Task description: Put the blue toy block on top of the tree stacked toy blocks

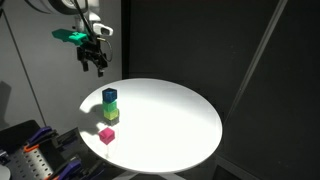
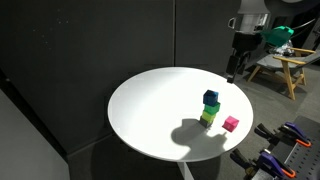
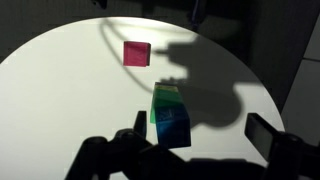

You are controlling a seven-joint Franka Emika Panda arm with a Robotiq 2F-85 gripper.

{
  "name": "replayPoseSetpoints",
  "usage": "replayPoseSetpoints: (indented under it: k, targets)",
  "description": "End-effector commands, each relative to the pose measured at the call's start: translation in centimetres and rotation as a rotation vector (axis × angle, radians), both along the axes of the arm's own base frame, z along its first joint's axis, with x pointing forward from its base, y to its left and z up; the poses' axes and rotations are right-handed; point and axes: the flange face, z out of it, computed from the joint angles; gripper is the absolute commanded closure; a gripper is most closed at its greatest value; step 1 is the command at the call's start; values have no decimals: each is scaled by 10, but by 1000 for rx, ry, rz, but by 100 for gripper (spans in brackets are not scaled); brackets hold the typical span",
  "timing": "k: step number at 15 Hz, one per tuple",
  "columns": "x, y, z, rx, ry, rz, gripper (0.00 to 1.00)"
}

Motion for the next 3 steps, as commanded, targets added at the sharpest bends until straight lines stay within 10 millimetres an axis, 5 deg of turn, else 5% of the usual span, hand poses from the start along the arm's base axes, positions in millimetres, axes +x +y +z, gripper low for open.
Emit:
replayPoseSetpoints:
  k: [1,3]
  targets:
    - [0,0,0,0,1,0,0]
    - [0,0,0,0,1,0,0]
